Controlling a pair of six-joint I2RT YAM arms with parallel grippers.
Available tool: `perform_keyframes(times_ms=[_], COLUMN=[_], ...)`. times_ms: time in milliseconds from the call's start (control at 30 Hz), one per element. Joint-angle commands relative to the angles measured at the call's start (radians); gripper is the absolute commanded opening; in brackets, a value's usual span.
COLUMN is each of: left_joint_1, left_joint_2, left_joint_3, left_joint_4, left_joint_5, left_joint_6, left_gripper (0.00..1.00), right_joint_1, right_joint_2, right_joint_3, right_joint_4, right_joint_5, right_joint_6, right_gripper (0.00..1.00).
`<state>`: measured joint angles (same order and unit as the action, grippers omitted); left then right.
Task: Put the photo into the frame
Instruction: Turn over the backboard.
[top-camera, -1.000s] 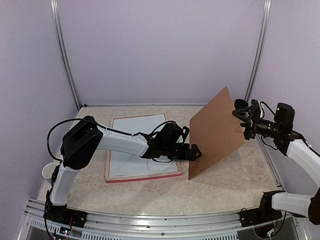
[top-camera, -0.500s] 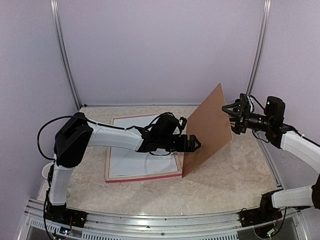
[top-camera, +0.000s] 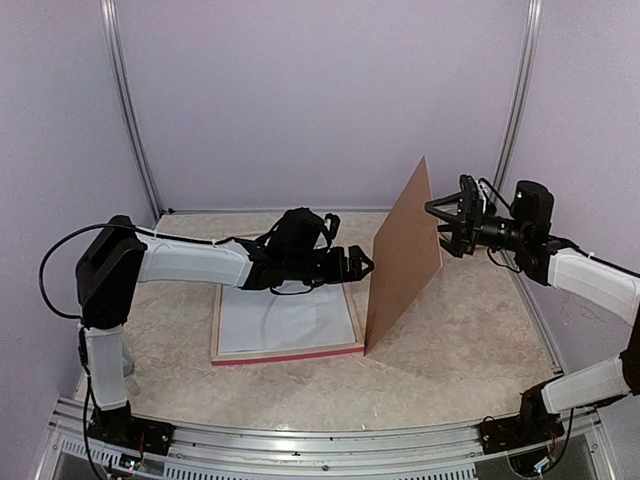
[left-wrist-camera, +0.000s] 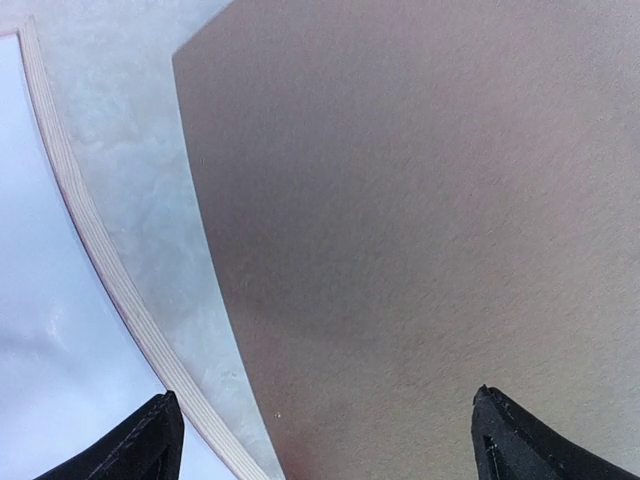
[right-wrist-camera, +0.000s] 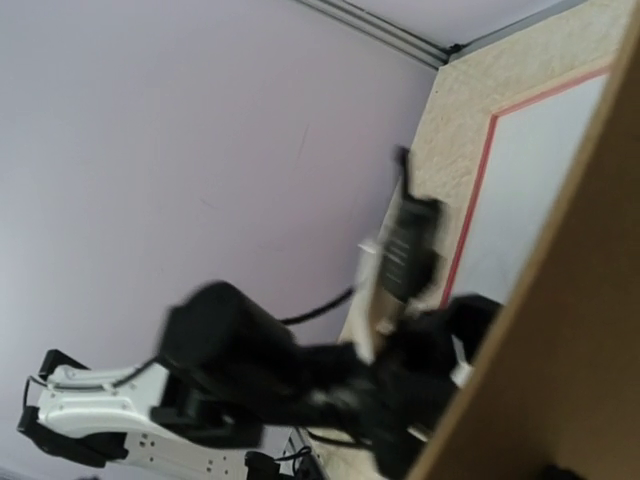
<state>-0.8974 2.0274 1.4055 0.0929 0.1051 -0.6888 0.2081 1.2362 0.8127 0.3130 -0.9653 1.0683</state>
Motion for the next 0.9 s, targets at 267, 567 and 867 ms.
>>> perform_keyframes(times_ms=[267, 567, 867], left_joint_1=[0.052, 0.052, 0.068], left_joint_2=[-0.191, -0.213, -0.215], left_joint_3=[-0.003, 0.020, 0.051], left_joint_4=[0.064, 0.073, 0.104], left_joint_5=[0.002, 0.015, 0.042], left_joint_6=[-0.020, -0.028, -0.033], left_gripper=[0.99, 0.99, 0.99], right_joint_1=[0.090, 0.135, 0.166], right_joint_2=[0.153, 0.239, 0.307], right_joint_3=[0.065, 0.096, 0.119], right_joint_4=[0.188, 0.375, 0.472], right_joint_5=[0.024, -0.010, -0.025], right_joint_6=[0.050, 0.140, 0.176], right_gripper=[0.95, 0.99, 0.99])
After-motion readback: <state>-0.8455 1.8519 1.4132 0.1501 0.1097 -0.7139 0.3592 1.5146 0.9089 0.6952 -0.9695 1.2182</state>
